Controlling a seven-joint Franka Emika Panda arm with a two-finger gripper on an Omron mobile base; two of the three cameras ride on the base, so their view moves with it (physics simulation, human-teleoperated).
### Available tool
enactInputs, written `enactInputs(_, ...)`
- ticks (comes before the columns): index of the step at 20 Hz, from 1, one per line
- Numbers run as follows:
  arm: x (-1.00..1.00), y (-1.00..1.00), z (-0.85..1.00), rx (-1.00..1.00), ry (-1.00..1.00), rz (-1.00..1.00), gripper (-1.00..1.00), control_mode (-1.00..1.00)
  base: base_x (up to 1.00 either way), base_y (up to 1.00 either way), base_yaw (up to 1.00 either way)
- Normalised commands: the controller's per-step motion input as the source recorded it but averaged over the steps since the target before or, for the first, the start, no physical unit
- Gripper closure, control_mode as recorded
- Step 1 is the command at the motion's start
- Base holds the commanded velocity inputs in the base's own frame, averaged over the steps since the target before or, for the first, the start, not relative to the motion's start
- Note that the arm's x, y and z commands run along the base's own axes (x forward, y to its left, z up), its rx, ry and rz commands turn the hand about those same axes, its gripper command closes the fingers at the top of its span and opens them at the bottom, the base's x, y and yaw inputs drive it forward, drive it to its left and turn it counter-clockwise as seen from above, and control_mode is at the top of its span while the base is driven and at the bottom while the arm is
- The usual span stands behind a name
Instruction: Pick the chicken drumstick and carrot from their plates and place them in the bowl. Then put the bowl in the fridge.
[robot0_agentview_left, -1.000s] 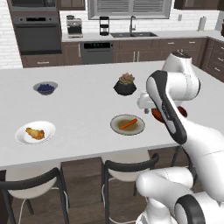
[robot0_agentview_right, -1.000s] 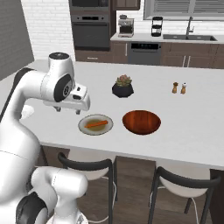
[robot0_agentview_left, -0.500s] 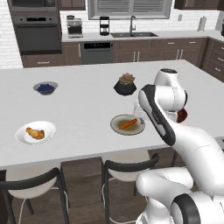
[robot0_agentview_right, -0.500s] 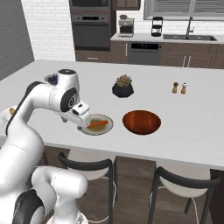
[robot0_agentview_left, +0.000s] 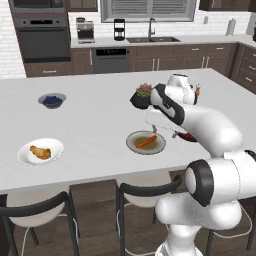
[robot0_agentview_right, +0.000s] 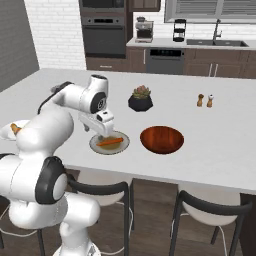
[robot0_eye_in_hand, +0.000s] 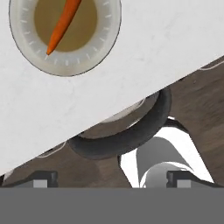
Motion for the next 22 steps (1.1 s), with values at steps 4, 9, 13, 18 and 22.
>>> enactInputs(4,0.81,-0.03,-0.61,0.00,0.00,0.00,-1.00,-1.00,0.00,0.00,0.00)
enactInputs(9,0.62,-0.05,-0.53,0.00,0.05,0.01,-1.00,-1.00,0.00,0.00,0.00)
enactInputs(13,0.67,-0.02,-0.46,0.00,0.00,0.00,-1.00,-1.00,0.00,0.00,0.00)
enactInputs(18,0.60,-0.01,-0.52,0.00,0.00,0.00,-1.00,-1.00,0.00,0.00,0.00)
enactInputs(22,0.63,0.00,-0.47,0.00,0.00,0.00,-1.00,-1.00,0.00,0.00,0.00)
